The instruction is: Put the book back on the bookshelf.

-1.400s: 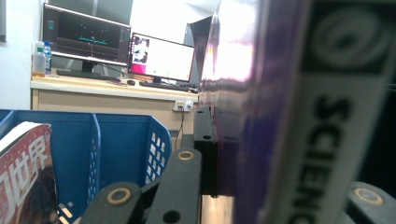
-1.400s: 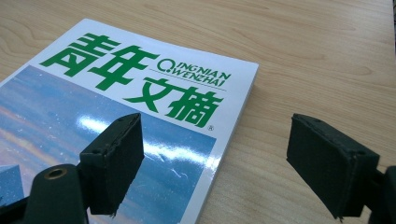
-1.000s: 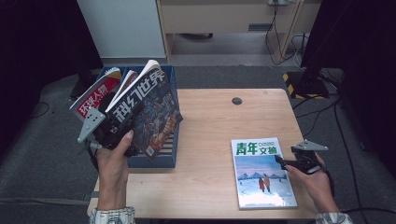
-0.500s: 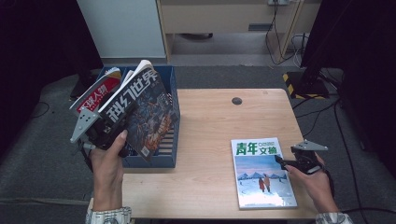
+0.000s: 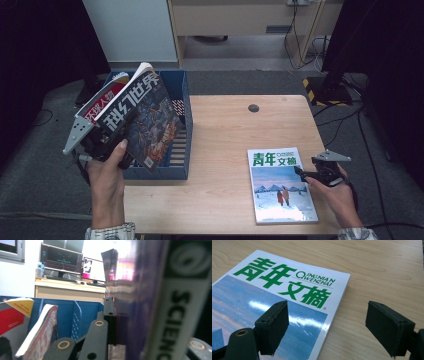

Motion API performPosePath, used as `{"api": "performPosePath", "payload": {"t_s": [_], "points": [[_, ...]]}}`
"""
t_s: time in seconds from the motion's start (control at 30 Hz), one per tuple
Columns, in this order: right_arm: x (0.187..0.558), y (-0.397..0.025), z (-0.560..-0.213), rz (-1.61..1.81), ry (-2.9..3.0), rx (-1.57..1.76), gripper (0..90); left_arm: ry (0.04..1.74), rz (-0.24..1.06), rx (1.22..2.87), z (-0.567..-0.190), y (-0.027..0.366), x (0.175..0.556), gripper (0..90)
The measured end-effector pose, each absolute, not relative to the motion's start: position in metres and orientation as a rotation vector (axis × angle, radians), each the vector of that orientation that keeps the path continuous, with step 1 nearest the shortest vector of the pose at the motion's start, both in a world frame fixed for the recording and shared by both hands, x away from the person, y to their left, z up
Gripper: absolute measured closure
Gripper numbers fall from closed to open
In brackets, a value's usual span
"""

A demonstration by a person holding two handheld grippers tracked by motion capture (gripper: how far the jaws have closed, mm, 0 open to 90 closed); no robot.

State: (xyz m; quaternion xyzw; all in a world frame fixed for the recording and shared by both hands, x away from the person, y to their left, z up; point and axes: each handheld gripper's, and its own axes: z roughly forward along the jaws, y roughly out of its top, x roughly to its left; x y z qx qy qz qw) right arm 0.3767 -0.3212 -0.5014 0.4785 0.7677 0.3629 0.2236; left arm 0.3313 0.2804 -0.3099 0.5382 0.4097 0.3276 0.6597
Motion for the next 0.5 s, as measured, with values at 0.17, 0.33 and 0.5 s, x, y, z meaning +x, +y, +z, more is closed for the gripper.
{"api": "performPosePath", "payload": {"t_s": [0.17,0.33,0.5], "points": [[0.377,-0.320,-0.502,1.001,2.124,1.323,18.9,0.935,0.762,1.228,-0.310,0.284,0.331,82.5],[0.377,-0.321,-0.502,1.003,2.123,1.324,19.0,0.943,0.773,1.233,-0.309,0.285,0.331,82.6],[0.377,-0.321,-0.502,1.004,2.120,1.328,19.0,0.956,0.784,1.220,-0.309,0.292,0.329,82.5]]}}
